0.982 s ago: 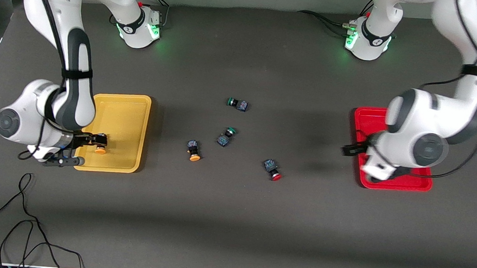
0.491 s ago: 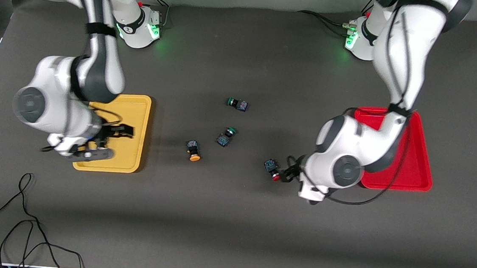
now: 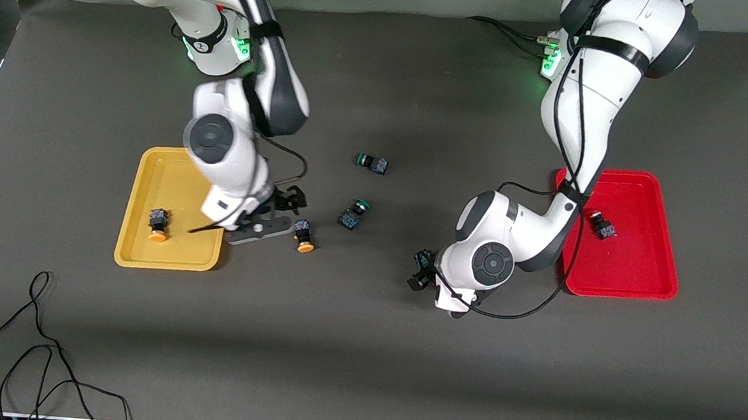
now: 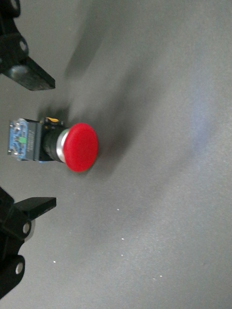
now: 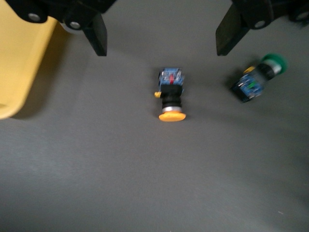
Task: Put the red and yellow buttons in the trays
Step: 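Grasp the second yellow button with the right gripper while the left grasps red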
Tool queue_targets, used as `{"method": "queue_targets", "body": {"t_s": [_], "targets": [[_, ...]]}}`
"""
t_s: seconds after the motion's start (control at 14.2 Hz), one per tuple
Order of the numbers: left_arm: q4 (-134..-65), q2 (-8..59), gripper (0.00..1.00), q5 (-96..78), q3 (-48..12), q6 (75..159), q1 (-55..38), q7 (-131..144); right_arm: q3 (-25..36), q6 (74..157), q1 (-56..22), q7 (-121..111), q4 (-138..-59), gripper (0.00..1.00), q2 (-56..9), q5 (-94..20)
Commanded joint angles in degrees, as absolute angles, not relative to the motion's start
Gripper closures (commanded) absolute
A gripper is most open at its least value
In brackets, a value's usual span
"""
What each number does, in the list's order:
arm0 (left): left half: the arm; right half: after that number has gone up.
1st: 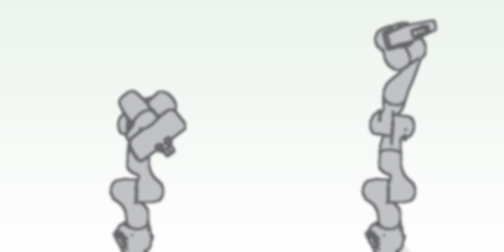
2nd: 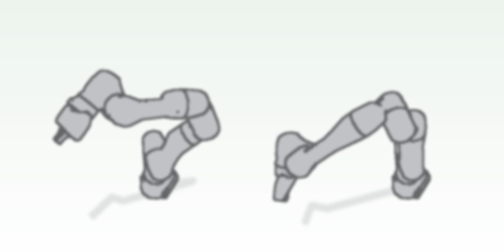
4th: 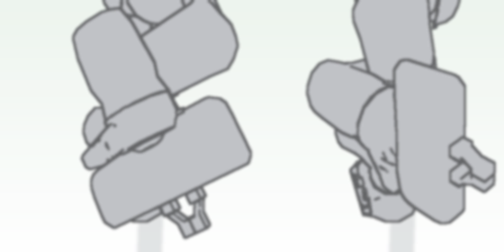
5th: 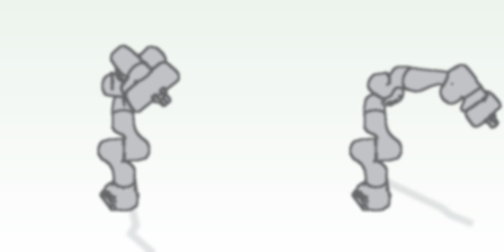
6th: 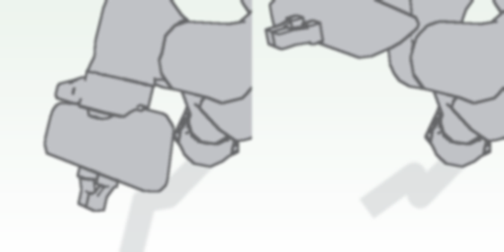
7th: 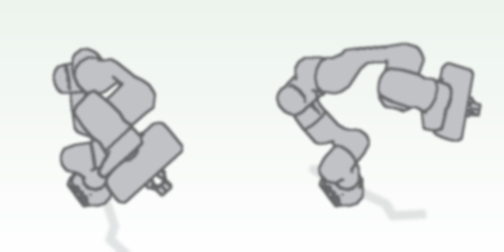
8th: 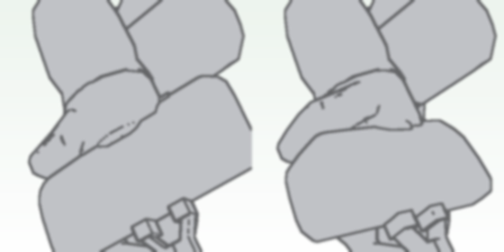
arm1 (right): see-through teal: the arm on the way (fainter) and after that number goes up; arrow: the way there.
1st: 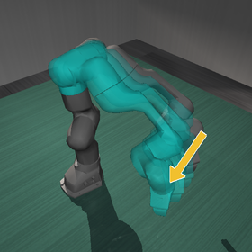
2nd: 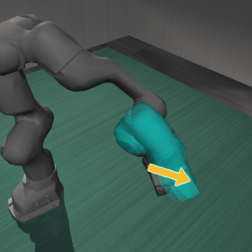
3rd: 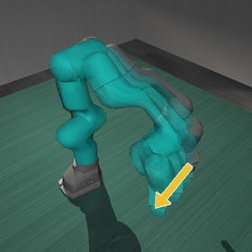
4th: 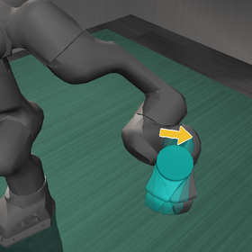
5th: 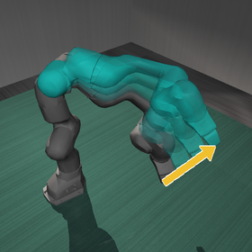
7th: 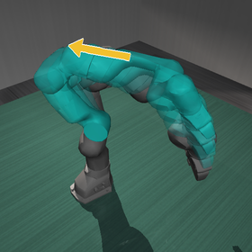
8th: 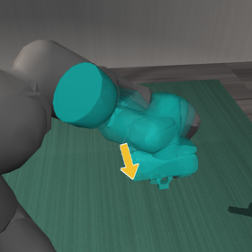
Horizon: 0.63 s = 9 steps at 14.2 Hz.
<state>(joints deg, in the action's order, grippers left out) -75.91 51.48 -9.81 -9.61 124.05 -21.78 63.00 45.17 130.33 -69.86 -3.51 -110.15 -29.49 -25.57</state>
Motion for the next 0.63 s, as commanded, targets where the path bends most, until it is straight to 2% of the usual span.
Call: {"method": "queue_targets", "body": {"t_s": [0.0,0.07,0.35,0.49,0.56], "targets": [[-75.94,51.50,0.63,-9.84,-8.96,125.07,-22.33,63.37,40.36,141.91,-68.82,-4.39,-117.41,0.00,-30.74,-28.98],[-75.94,51.42,0.99,-10.02,-8.96,124.98,-22.06,63.37,39.30,142.90,-68.82,-4.48,-117.42,0.00,-32.76,-32.05],[-75.50,49.93,1.00,-9.93,-8.70,122.62,-20.93,63.54,37.71,144.23,-68.91,-6.50,-116.46,0.00,-37.00,-43.40],[-75.41,46.69,1.00,-9.76,-8.97,113.87,-17.94,61.72,37.71,143.97,-68.29,-6.42,-115.06,0.04,-37.79,-44.03],[-75.50,44.23,1.00,-9.67,-8.62,109.21,-17.41,59.61,37.71,144.05,-68.12,-6.42,-114.53,0.10,-38.32,-44.03]]}}
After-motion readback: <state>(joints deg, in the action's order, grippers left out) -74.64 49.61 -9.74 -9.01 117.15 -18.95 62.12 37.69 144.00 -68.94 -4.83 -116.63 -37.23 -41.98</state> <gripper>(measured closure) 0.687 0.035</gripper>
